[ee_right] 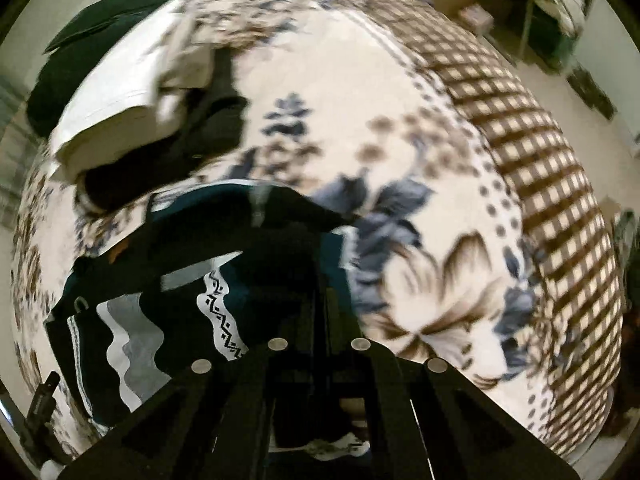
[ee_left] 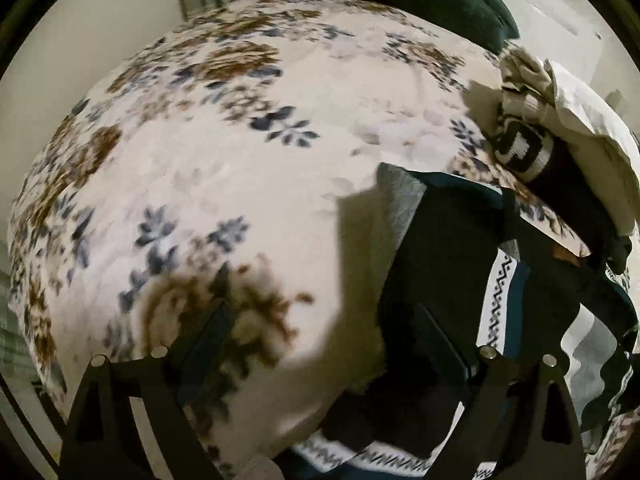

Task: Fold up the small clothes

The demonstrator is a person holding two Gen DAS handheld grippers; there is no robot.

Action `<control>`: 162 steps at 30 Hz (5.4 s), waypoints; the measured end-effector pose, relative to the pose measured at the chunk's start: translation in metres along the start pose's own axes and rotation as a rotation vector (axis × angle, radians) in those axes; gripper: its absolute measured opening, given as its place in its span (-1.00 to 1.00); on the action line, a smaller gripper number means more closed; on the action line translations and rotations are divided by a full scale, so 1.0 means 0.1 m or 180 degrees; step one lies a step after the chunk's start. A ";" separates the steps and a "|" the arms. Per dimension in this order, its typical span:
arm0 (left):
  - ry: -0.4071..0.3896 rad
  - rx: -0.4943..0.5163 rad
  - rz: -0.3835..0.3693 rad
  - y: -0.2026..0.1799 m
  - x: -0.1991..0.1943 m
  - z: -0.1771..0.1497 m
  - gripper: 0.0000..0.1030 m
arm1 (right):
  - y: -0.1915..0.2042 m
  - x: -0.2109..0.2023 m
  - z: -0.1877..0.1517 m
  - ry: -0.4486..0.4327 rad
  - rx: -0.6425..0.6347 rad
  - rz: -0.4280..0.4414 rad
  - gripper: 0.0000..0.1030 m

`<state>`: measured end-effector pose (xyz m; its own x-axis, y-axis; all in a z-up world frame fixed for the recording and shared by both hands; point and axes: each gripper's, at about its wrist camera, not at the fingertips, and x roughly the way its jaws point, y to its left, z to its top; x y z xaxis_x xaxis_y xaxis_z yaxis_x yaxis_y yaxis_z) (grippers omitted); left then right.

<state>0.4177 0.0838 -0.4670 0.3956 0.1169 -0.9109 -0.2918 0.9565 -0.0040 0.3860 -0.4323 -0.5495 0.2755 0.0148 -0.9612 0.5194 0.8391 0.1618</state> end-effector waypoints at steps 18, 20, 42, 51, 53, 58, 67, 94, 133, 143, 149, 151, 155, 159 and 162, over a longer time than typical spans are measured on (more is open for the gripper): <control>-0.0031 0.0630 0.0016 -0.34 0.09 0.39 0.81 | -0.10 -0.18 -0.13 -0.0003 0.0104 0.0378 -0.08; -0.0027 0.0658 -0.0073 -0.38 -0.06 0.31 0.81 | 0.03 -0.28 -0.17 -0.0118 -0.0033 0.0420 -0.06; 0.0336 0.0777 -0.0350 -0.51 -0.15 -0.23 0.84 | -0.33 0.17 -0.85 0.0714 0.1154 0.0981 0.00; 0.0498 0.0866 -0.0249 -0.64 0.03 -0.35 0.84 | 0.13 0.32 -0.54 0.0476 0.0971 0.0801 0.00; 0.0450 0.0888 -0.0239 -0.70 0.06 -0.25 0.84 | 0.27 0.33 -0.40 0.0482 0.0684 0.0838 0.00; 0.0275 0.1044 -0.0131 -0.87 0.18 -0.02 0.84 | 0.79 0.73 -0.04 0.0729 -0.0064 0.0600 0.00; 0.0386 0.0926 -0.0165 -0.71 0.32 0.26 0.84 | 0.71 0.47 0.26 0.0371 0.0049 0.0575 0.16; 0.0365 0.2399 -0.0712 -1.64 0.86 0.75 -0.86 | 1.73 1.19 1.21 0.0815 -0.1692 0.0005 -0.86; 0.0272 0.0190 -0.1397 0.12 -0.98 -0.87 0.78 | -0.25 -0.55 -1.51 0.0547 -0.0450 0.0666 0.86; 0.0954 0.0991 -0.1390 -0.34 0.50 -0.48 0.78 | -0.49 0.58 -0.92 0.1066 -0.0406 0.1143 1.00; 0.0852 0.0824 -0.1539 -0.29 0.52 -0.53 0.40 | -0.44 0.75 -0.99 0.1135 -0.0209 0.1481 0.95; 0.0787 0.0793 -0.1554 -0.27 0.49 -0.51 -0.54 | -0.37 0.73 -1.01 0.1030 -0.0224 0.1556 0.05; 0.0583 0.0700 -0.1639 -0.25 0.27 -0.35 -0.71 | -0.22 0.64 -0.98 0.0868 -0.0160 0.1475 -0.23; 0.0434 0.0745 -0.1601 -0.28 0.07 -0.08 -0.72 | -0.16 0.45 -0.87 0.0741 -0.0100 0.1478 -0.30; 0.0402 0.0725 -0.1557 -0.38 0.06 0.18 -0.73 | -0.06 0.32 -0.72 0.0645 -0.0106 0.1497 -0.32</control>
<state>0.4471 0.0534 -0.4652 0.3262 -0.3752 -0.8676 0.1011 0.9264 -0.3626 0.3337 -0.3972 -0.5975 0.3091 0.4973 -0.8107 0.3499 0.7332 0.5831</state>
